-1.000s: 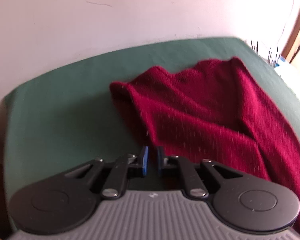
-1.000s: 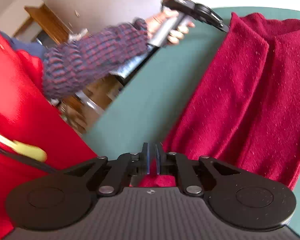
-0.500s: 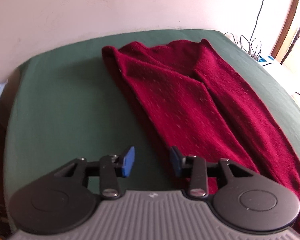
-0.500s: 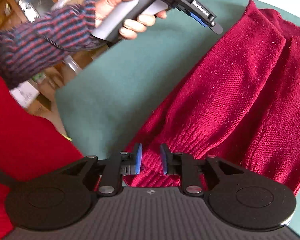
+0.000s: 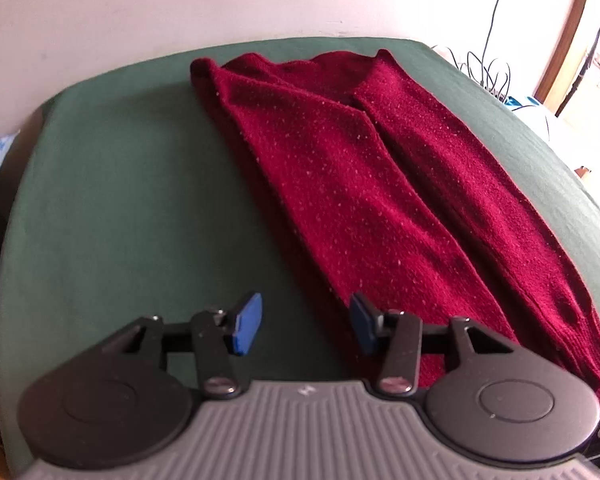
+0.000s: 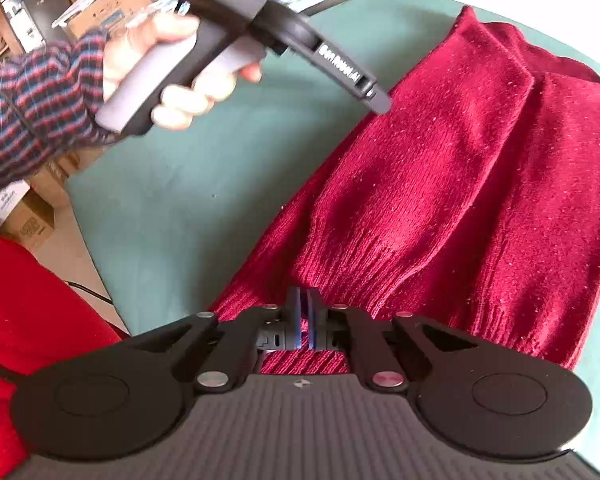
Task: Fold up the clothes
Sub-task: 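Open both tools and release the folded sweater onto the table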
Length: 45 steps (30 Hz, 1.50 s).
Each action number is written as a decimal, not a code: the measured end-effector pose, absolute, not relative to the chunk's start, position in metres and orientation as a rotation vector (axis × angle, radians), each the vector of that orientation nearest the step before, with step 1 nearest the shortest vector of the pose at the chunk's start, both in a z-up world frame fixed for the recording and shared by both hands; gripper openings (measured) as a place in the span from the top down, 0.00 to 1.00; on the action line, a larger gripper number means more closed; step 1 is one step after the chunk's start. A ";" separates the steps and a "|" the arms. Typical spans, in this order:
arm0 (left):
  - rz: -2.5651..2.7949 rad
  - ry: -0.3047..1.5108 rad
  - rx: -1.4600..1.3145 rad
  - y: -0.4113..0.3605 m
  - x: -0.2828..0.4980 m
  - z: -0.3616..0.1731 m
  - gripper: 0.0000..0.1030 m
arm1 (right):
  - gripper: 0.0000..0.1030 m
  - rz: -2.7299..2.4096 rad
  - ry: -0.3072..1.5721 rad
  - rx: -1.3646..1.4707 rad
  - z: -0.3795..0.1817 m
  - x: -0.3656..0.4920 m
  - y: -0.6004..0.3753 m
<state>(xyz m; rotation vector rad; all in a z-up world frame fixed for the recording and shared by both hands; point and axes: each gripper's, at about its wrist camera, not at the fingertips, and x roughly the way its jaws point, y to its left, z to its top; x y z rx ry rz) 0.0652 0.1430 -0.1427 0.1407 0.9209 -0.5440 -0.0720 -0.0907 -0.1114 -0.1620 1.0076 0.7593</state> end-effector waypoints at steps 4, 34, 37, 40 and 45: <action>-0.546 0.928 0.134 0.143 0.061 -0.147 0.43 | 0.96 0.764 0.985 -0.098 -0.098 -0.074 -0.091; -0.682 0.922 0.204 0.163 -0.012 -0.139 0.36 | 0.92 0.623 0.952 -0.298 -0.125 -0.064 -0.059; -0.704 0.938 0.192 0.165 -0.022 -0.137 0.36 | 0.93 0.623 0.942 -0.250 -0.122 -0.069 -0.061; -0.701 0.951 0.165 0.167 -0.023 -0.137 0.33 | 0.93 0.656 0.915 -0.180 -0.108 -0.070 -0.063; -0.724 0.973 0.111 0.165 -0.022 -0.138 0.32 | 0.93 0.679 0.901 -0.175 -0.108 -0.072 -0.058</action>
